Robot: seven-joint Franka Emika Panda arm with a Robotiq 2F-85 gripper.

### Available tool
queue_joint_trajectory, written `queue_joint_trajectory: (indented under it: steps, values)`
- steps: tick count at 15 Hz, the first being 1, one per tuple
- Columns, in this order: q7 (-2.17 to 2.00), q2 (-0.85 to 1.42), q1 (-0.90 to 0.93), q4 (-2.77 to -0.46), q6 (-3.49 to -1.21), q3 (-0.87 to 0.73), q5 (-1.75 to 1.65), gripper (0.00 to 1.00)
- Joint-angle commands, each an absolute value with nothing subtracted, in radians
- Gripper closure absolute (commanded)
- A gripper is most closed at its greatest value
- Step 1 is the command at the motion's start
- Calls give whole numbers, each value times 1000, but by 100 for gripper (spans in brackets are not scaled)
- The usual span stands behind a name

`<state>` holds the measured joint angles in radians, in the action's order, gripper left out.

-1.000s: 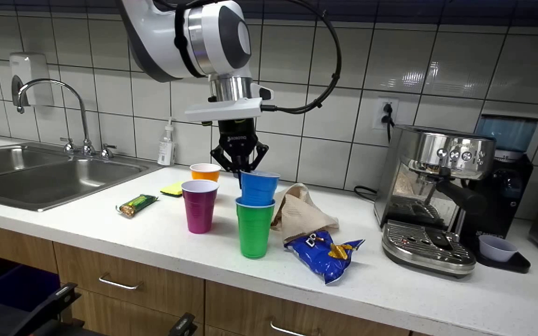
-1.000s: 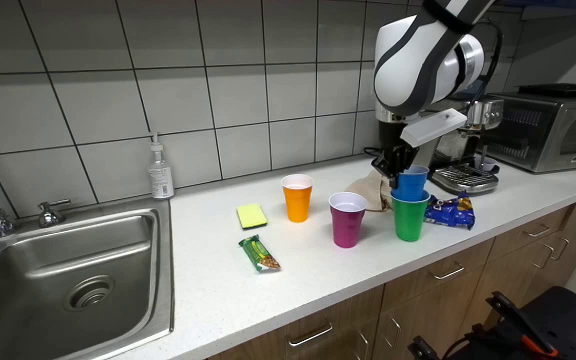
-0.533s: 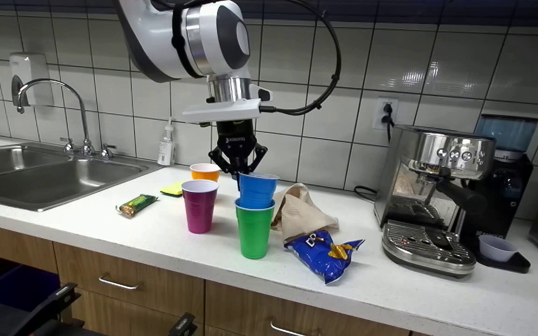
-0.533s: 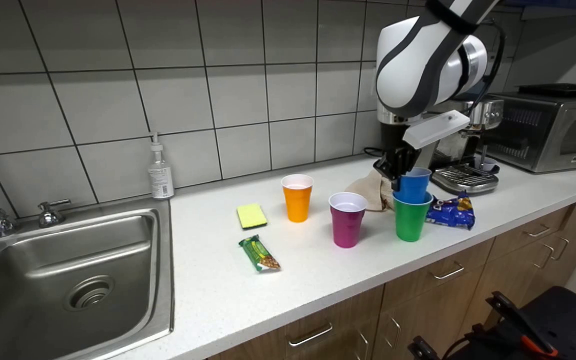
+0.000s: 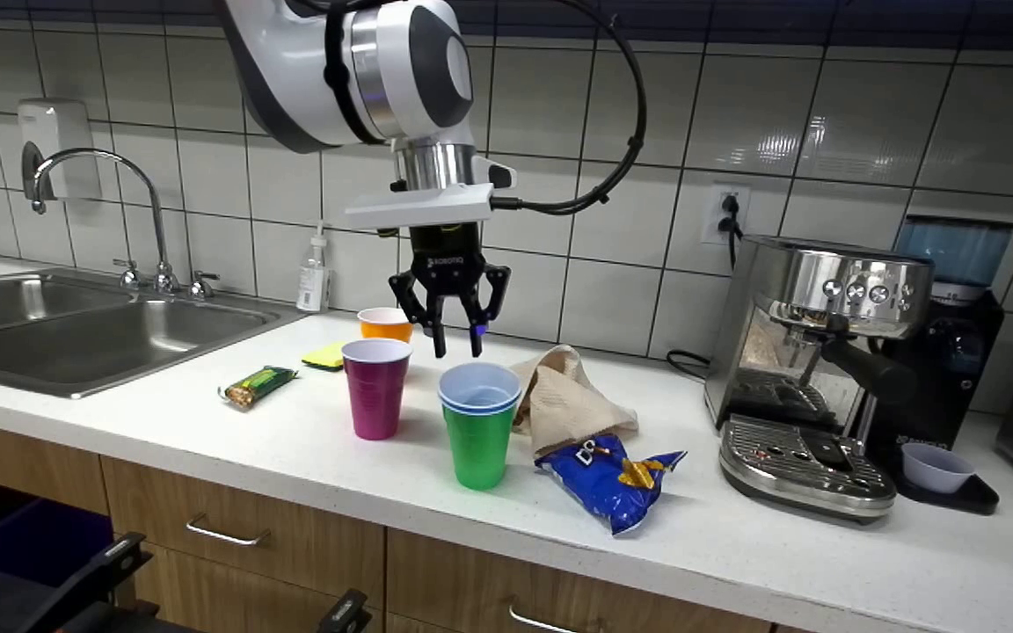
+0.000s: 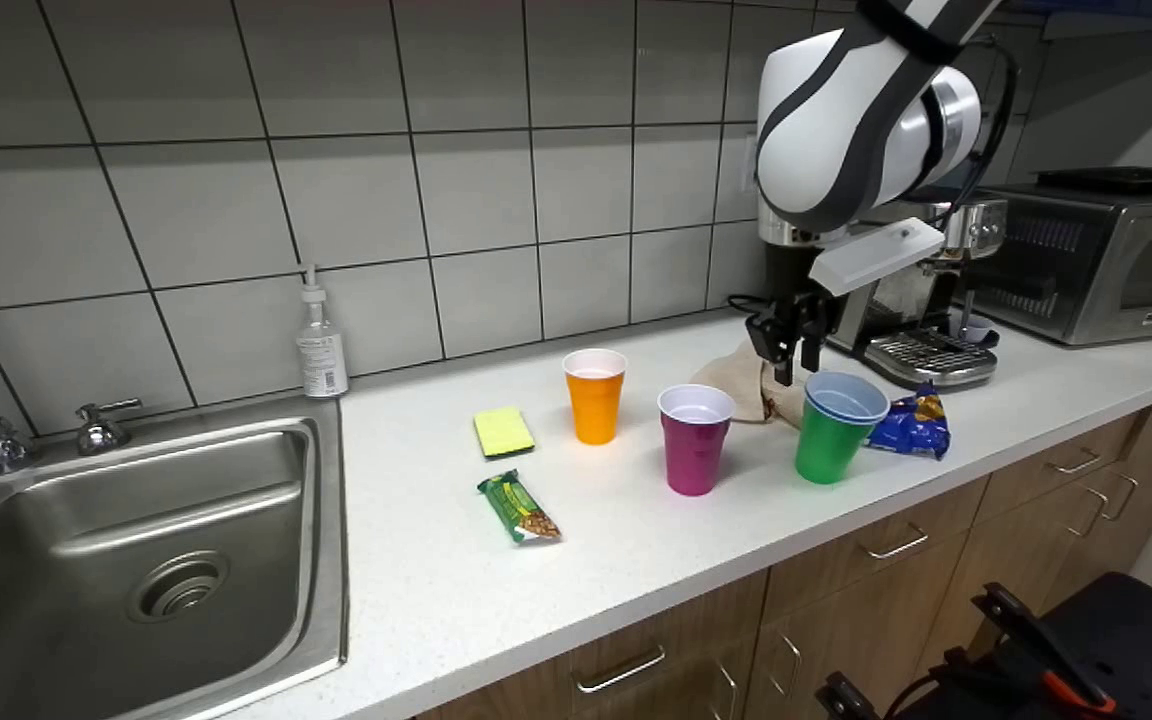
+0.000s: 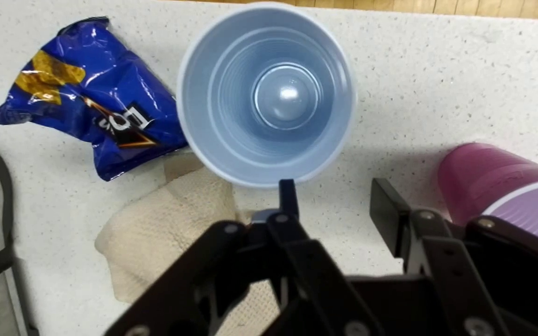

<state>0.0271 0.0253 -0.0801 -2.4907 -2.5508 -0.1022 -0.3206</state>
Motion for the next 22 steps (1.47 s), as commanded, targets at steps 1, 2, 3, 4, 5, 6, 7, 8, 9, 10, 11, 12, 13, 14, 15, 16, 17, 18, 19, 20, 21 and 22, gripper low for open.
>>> queue_joint_trajectory:
  steps: [1,2,3,4,5,6,7,8,9,10,11,12,13,14,15,16,17,18,19,20,21,22]
  values:
    - [32,-10,-84,-2510,-2546,-101,-307,24]
    - [32,-10,-84,-2510,-2547,-100,-305,16]
    - [36,-10,-83,-2509,-2545,-98,-297,9]
    - [35,-9,-81,-2509,-2548,-97,-293,2]
    - [37,-8,-78,-2508,-2550,-94,-284,0]
    - [41,-6,-76,-2506,-2551,-91,-273,0]
    - [46,-4,-73,-2504,-2552,-87,-258,0]
    - [49,-1,-69,-2501,-2553,-83,-242,0]
    - [54,2,-66,-2498,-2555,-78,-224,0]
    - [59,7,-62,-2494,-2556,-71,-205,0]
    - [64,11,-57,-2490,-2557,-66,-185,0]
    - [67,15,-52,-2486,-2558,-62,-168,0]
    - [74,19,-47,-2481,-2558,-57,-149,0]
    - [80,23,-42,-2477,-2559,-53,-132,0]
    - [87,27,-39,-2472,-2559,-48,-120,0]
    - [93,31,-36,-2466,-2559,-45,-108,0]
    - [101,35,-33,-2461,-2560,-43,-96,0]
    - [106,41,-30,-2456,-2560,-40,-88,0]
    - [111,49,-28,-2448,-2559,-37,-79,0]
    - [115,57,-27,-2442,-2557,-36,-72,0]
    - [121,64,-26,-2438,-2557,-35,-64,0]
    - [127,75,-26,-2431,-2554,-32,-57,0]
